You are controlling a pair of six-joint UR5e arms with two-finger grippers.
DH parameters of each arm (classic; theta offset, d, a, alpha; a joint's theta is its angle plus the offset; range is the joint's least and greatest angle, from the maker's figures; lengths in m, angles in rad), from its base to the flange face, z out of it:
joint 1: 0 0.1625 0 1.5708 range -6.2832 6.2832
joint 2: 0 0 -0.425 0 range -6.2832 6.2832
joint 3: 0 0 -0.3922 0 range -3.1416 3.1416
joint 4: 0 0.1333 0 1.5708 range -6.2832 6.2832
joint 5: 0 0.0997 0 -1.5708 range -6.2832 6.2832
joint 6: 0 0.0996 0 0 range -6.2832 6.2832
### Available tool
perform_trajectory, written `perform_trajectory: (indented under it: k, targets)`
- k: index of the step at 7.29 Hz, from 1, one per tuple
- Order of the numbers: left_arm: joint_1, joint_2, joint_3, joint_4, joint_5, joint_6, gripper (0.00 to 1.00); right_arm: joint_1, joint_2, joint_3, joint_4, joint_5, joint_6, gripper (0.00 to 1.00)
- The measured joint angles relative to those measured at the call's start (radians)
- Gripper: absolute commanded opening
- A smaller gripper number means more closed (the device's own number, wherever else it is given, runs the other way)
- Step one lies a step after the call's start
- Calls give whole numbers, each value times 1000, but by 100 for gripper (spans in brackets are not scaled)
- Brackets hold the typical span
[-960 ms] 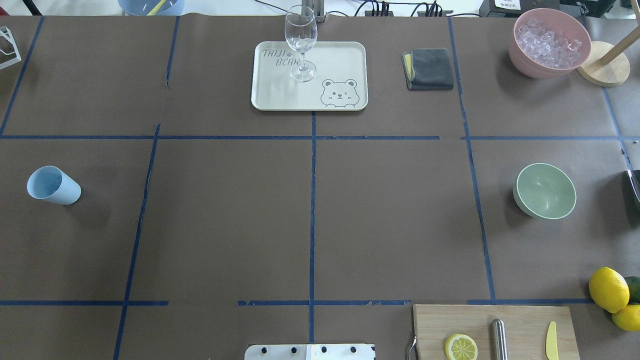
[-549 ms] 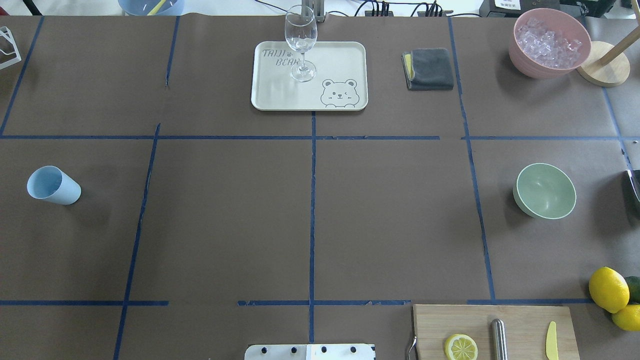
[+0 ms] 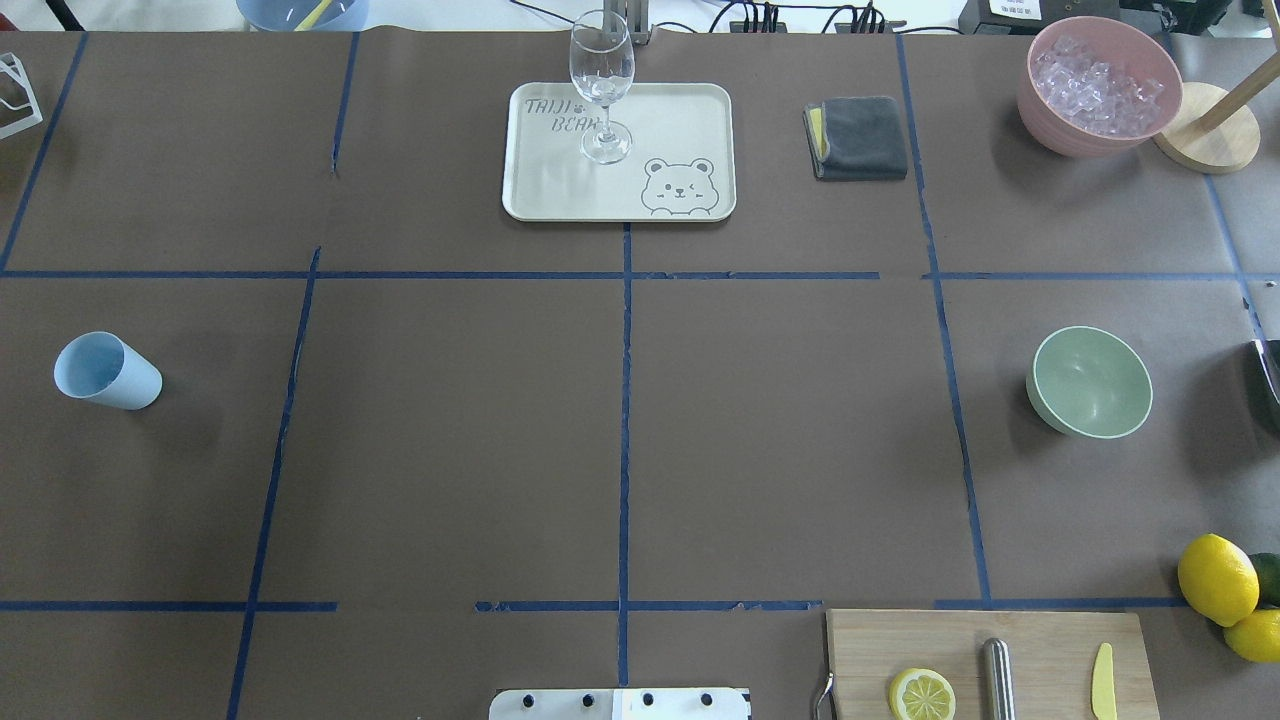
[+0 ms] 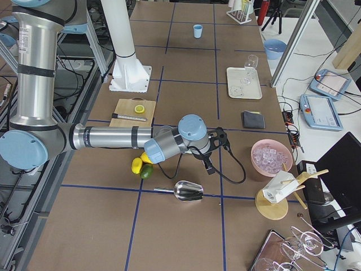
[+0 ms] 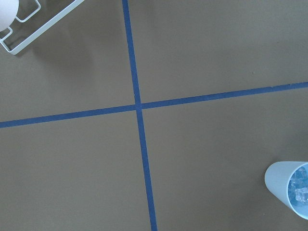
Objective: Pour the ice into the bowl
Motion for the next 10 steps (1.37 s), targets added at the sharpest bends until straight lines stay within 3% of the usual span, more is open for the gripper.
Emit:
perform_trajectory:
  k: [2, 5, 6, 7, 8, 10]
  targets:
    - [1, 0, 3, -4, -19, 0, 100, -138, 3, 0, 87, -30, 167, 100]
    - [3, 0, 4, -6, -28, 0, 100, -366, 2, -47, 233, -219, 399, 100]
    - [3, 0, 4, -6, -28, 1, 100, -410, 4, -91, 276, -262, 414, 84]
    - [3, 0, 4, -6, -28, 0, 100, -437, 8, -124, 314, -286, 420, 23]
    - [3, 0, 4, -6, -27, 0, 100, -449, 10, -134, 336, -290, 425, 0]
    - [3, 0, 4, -5, -28, 1, 100, -454, 9, -119, 345, -279, 433, 0]
